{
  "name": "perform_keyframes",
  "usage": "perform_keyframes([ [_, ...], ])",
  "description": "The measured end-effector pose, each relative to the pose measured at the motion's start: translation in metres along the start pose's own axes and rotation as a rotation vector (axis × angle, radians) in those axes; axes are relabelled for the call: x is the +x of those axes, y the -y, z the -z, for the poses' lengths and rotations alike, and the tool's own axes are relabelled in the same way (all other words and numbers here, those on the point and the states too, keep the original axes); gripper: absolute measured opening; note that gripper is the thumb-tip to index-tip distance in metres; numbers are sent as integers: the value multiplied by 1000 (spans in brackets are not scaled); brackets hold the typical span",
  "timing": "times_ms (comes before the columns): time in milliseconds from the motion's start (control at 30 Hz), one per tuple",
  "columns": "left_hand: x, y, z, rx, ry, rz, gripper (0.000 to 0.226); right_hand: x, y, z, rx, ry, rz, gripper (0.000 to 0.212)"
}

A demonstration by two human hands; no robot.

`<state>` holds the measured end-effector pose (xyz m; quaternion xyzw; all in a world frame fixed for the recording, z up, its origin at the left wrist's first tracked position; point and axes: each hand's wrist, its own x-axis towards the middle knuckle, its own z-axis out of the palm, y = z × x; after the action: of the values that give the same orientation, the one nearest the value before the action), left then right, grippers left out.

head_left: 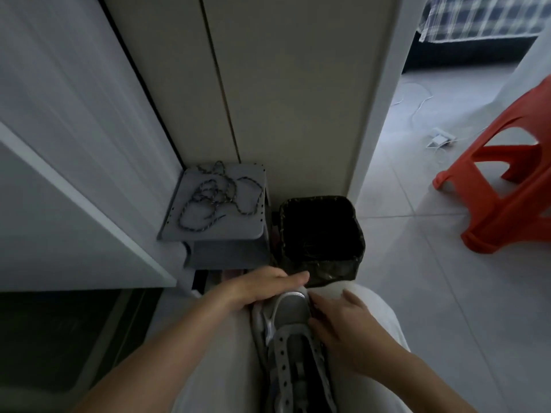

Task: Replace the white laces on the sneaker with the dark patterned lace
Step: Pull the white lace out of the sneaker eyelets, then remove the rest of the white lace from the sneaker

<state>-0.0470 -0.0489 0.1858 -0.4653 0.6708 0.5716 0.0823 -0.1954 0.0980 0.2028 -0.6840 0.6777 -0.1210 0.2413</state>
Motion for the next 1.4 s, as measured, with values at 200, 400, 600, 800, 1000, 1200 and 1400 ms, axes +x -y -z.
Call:
perform_keyframes([
  [200,-15,0,4,-229,-32,-19,37,-53,21,7,293,215,-121,89],
  [400,13,-8,-3,-391,-90,73,37,-51,9,-14,-76,79,-192,63],
  [600,57,45,-22,-310,-377,80,31,-11,-75,-48,-50,110,-474,40],
  [800,80,157,-64,105,-243,370,34,8,-122,-133,47,283,-658,40],
  [1000,76,224,-111,224,23,349,35,23,-132,-197,217,279,-833,11],
  [1200,82,241,-142,206,7,442,43,26,-149,-242,176,534,-786,63],
  [1400,93,250,-149,256,-9,538,40,8,-163,-248,214,530,-729,51],
])
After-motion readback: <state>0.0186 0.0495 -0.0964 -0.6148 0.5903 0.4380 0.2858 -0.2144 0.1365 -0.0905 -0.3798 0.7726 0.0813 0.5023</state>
